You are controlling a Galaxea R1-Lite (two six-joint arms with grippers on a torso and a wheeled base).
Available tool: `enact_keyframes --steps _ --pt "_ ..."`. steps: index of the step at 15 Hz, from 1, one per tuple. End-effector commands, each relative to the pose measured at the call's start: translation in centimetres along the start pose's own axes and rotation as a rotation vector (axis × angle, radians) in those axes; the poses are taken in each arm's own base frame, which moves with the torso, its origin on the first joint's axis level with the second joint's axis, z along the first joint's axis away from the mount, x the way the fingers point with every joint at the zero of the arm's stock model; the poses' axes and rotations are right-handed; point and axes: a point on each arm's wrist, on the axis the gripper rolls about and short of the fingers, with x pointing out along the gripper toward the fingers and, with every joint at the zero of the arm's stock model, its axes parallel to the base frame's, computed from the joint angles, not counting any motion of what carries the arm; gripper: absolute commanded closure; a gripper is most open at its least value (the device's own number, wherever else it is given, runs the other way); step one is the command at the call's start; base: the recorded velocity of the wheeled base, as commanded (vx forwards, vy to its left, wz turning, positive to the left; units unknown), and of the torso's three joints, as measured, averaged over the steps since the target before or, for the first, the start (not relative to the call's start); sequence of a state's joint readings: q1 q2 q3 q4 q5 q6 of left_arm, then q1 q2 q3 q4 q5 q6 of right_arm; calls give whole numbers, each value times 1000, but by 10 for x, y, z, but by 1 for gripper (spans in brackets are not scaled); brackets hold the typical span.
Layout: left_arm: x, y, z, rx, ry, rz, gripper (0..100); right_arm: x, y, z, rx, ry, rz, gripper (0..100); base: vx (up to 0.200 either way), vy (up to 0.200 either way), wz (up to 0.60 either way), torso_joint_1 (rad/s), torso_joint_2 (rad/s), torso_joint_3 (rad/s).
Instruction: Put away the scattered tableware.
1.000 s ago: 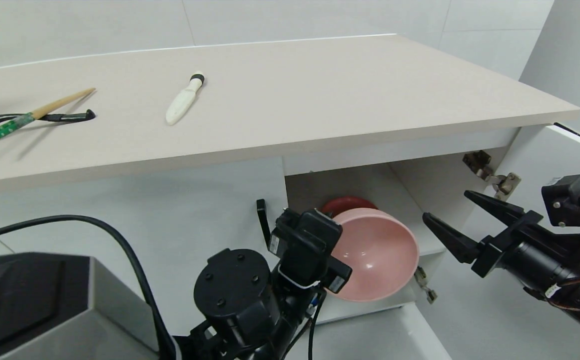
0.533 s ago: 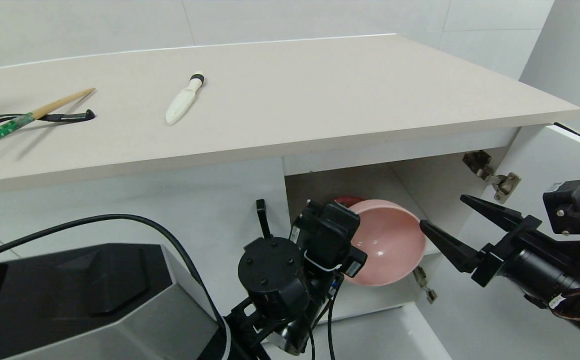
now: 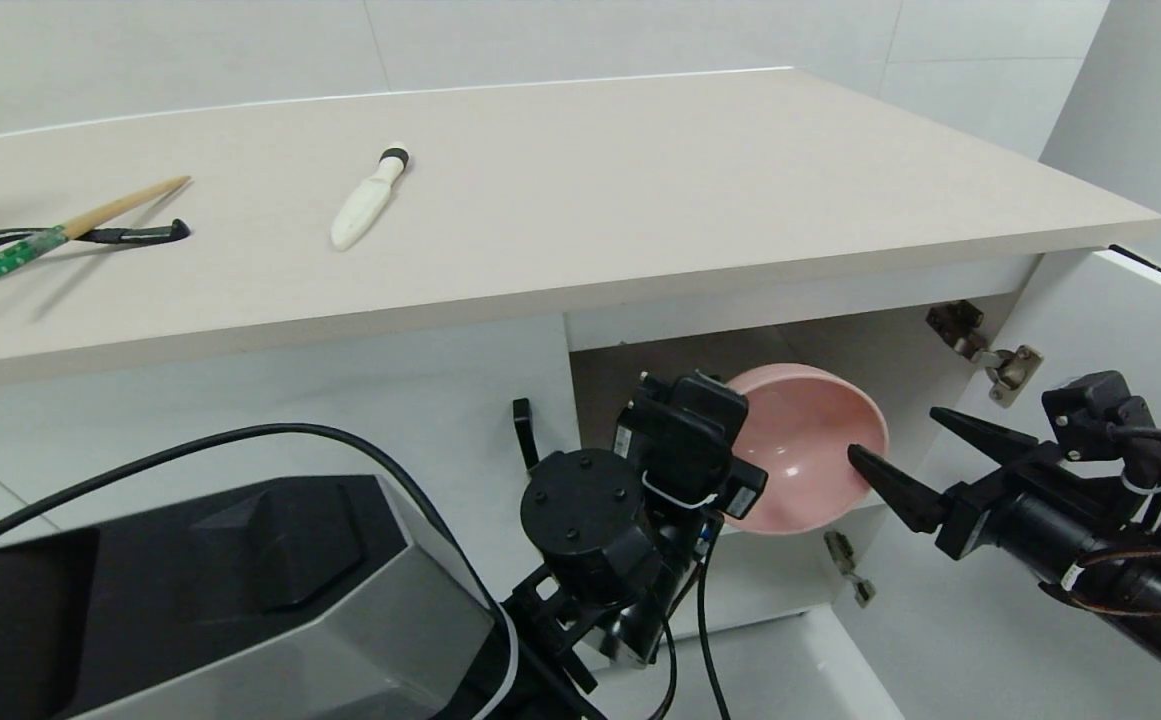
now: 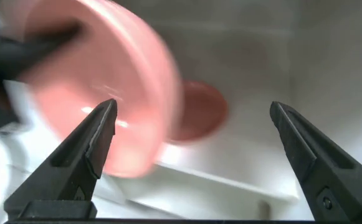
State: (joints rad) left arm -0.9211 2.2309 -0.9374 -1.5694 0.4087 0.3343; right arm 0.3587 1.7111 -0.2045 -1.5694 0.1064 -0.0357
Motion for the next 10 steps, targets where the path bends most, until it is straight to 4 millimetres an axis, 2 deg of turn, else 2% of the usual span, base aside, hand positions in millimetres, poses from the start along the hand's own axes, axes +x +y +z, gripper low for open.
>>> enact_keyframes --steps 1,5,10 --pt "2 0 5 -10 -17 6 100 4 -1 -5 1 20 -4 0 0 0 0 0 0 0" --pt "7 -8 14 -46 -59 3 100 6 -2 2 1 -18 -7 0 0 0 0 0 0 0" --pt "8 -8 15 -65 -63 4 100 4 -2 8 5 -41 -8 0 0 0 0 0 0 0"
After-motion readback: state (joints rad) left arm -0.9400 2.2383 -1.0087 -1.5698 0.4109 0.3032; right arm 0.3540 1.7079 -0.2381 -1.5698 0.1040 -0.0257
